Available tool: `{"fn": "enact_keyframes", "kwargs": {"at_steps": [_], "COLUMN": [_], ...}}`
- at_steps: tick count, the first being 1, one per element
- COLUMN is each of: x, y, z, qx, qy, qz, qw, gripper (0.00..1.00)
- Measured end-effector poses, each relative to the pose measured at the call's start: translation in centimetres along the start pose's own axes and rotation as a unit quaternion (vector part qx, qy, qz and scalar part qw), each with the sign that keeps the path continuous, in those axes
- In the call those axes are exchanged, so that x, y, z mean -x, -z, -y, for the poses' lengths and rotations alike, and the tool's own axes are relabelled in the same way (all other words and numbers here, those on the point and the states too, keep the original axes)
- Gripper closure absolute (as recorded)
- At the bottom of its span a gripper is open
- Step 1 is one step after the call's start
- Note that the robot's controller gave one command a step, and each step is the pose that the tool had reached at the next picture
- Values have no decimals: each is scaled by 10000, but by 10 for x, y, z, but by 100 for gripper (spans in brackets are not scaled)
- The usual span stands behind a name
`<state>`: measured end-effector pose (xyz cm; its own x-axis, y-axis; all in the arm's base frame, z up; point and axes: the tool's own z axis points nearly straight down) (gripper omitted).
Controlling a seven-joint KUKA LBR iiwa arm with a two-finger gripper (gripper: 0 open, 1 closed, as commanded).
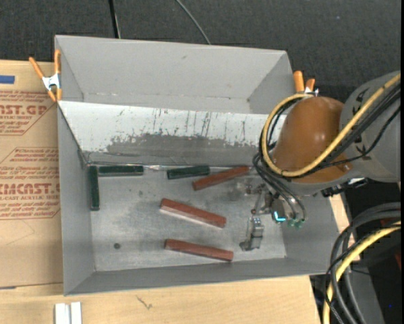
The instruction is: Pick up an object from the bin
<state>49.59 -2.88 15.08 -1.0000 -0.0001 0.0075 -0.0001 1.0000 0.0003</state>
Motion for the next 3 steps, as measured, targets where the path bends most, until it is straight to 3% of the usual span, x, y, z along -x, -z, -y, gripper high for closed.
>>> {"fn": "enact_keyframes", "kwargs": {"at_steps": [1, 2, 3], "x": [2, 33, -1], "y": [4, -41, -79], "z": [0, -13, -56], "qx": [-2, -8, 7], "qy": [2, 304, -295], "qz": [38, 81, -14], "qw": [10000, 9995, 9996], "gripper": [0, 0, 100]}}
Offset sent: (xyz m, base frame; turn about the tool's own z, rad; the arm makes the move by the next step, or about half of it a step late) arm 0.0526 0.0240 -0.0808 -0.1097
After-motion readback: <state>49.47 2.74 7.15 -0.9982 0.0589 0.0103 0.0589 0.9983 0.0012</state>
